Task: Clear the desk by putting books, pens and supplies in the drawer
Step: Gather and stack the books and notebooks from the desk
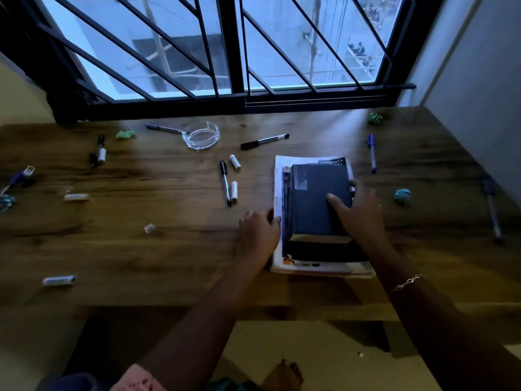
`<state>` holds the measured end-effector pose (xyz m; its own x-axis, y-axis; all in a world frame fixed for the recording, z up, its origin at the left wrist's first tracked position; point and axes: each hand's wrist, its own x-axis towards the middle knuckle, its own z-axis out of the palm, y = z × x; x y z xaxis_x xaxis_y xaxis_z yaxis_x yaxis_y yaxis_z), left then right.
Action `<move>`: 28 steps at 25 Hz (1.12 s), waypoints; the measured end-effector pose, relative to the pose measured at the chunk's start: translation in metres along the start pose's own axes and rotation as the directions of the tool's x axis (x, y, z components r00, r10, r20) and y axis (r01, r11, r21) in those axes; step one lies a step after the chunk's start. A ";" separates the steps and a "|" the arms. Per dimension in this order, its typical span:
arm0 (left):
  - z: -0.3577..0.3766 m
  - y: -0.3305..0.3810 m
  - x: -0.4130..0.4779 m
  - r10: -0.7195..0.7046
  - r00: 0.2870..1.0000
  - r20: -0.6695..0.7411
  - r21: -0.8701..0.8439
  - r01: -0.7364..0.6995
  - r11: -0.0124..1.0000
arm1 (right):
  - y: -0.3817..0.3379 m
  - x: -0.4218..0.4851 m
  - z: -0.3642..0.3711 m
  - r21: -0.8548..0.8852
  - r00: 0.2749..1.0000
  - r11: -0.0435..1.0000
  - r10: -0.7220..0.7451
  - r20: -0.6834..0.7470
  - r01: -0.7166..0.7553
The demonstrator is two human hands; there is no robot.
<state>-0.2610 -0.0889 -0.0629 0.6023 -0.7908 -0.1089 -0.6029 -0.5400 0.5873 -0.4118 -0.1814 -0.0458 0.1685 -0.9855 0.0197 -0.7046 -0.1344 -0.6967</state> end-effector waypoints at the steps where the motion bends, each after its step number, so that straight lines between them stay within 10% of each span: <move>1: 0.002 -0.003 -0.005 0.000 1.000 -0.009 -0.034 -0.001 0.999 | 0.000 -0.008 -0.001 -0.036 0.998 0.998 -0.048 -0.036 0.046; 12: 0.005 -0.043 -0.124 -0.008 0.962 -0.272 -0.365 -0.095 0.926 | 0.012 -0.153 0.001 -0.130 0.932 0.938 -0.336 -0.136 0.320; 15: 0.017 -0.050 -0.164 -0.067 0.982 -0.175 -0.546 -0.040 0.837 | 0.025 -0.188 0.008 -0.104 0.951 0.947 -0.308 -0.033 0.303; 18: 0.033 -0.060 -0.179 -0.274 0.952 0.135 -0.757 0.278 0.591 | 0.045 -0.209 0.022 0.297 0.987 0.946 -0.150 0.052 0.128; 23: 0.062 -0.093 -0.167 -0.450 0.699 0.556 -0.776 0.630 0.020 | 0.073 -0.211 0.040 0.731 0.799 0.342 0.376 0.469 -0.590; 28: 0.076 -0.098 -0.151 -0.519 0.641 0.566 -0.811 0.548 -0.207 | 0.100 -0.189 0.050 0.691 0.640 0.086 0.472 0.606 -0.718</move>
<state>-0.3326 0.0614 -0.1654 0.4030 -0.3892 -0.8283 0.8790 -0.0877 0.4688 -0.4798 -0.0030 -0.1549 0.1930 -0.6318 -0.7507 0.2948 0.7671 -0.5698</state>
